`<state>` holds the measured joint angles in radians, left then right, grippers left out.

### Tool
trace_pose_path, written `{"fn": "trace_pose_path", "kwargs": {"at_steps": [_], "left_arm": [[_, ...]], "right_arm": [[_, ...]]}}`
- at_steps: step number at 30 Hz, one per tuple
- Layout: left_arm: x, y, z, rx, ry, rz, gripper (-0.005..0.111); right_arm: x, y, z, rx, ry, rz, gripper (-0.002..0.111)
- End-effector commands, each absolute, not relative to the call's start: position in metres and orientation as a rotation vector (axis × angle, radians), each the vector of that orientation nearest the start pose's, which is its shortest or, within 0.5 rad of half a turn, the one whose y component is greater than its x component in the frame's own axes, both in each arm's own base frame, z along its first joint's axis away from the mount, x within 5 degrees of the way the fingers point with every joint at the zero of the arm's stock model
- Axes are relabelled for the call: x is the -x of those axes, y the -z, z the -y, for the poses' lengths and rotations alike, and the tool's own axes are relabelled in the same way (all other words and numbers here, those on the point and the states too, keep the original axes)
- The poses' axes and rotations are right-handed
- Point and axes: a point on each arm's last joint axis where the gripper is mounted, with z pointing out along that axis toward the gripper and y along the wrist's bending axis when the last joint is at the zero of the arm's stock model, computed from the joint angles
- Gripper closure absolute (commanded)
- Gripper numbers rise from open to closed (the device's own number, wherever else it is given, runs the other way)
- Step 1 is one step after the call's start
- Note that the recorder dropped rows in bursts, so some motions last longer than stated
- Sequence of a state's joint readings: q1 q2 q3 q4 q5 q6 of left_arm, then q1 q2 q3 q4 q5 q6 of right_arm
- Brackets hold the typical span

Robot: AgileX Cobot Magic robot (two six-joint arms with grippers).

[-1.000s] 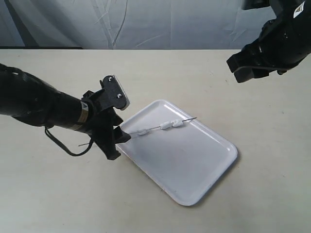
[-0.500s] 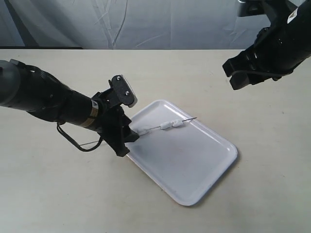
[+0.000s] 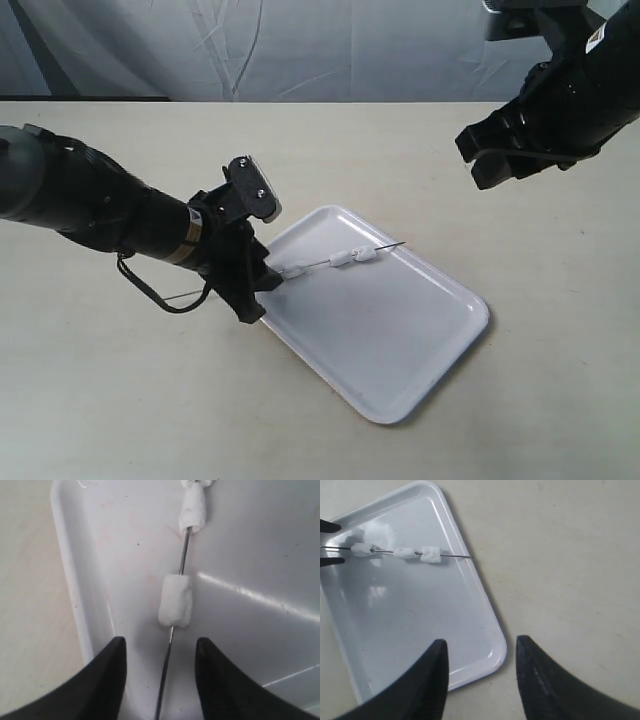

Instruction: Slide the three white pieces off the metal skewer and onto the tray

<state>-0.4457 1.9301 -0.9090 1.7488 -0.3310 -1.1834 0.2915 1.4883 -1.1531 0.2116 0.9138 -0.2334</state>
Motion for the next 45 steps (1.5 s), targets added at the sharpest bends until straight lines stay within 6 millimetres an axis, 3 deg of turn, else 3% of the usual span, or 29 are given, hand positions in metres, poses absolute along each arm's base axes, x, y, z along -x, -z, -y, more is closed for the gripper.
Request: {"fn": "trace_pose_path", "kwargs": {"at_steps": [1, 7, 10, 12, 22, 23, 24, 32, 34, 38, 40, 45], "left_arm": [[-0.300, -0.111, 0.178, -1.361, 0.372, -2.136, 0.065], [-0.294, -0.106, 0.176, -1.373, 0.377, -2.156, 0.067], [-0.293, -0.105, 0.175, -1.375, 0.381, -2.159, 0.086], [-0.292, -0.106, 0.176, -1.380, 0.402, -2.155, 0.089], [-0.292, -0.106, 0.176, -1.378, 0.407, -2.157, 0.089], [-0.292, -0.106, 0.176, -1.379, 0.412, -2.156, 0.091], [-0.292, -0.106, 0.176, -1.379, 0.412, -2.156, 0.107], [-0.290, -0.106, 0.178, -1.333, 0.475, -2.190, 0.106], [-0.289, -0.107, 0.179, -1.313, 0.496, -2.202, 0.106], [-0.288, -0.114, 0.181, -1.295, 0.531, -2.193, 0.106], [-0.287, -0.127, 0.181, -1.271, 0.538, -2.170, 0.106], [-0.282, -0.153, 0.180, -1.154, 0.581, -2.170, 0.106]], "right_arm": [[-0.284, -0.287, -0.101, 0.588, -0.280, -2.651, 0.066], [-0.284, -0.287, -0.101, 0.589, -0.280, -2.654, 0.066], [-0.284, -0.287, -0.101, 0.589, -0.280, -2.654, 0.066], [-0.284, -0.287, -0.101, 0.589, -0.280, -2.654, 0.066], [-0.284, -0.288, -0.102, 0.584, -0.287, -2.650, 0.066], [-0.284, -0.288, -0.102, 0.583, -0.287, -2.648, 0.066], [-0.284, -0.288, -0.102, 0.583, -0.287, -2.648, 0.066], [-0.286, -0.287, -0.102, 0.578, -0.285, -2.640, 0.066], [-0.285, -0.281, -0.102, 0.581, -0.288, -2.663, 0.066], [-0.279, -0.250, -0.101, 0.558, -0.302, -2.735, 0.066], [-0.277, -0.235, -0.103, 0.505, -0.354, -2.759, 0.066], [-0.280, -0.223, -0.110, 0.336, -0.491, -2.697, 0.066]]}}
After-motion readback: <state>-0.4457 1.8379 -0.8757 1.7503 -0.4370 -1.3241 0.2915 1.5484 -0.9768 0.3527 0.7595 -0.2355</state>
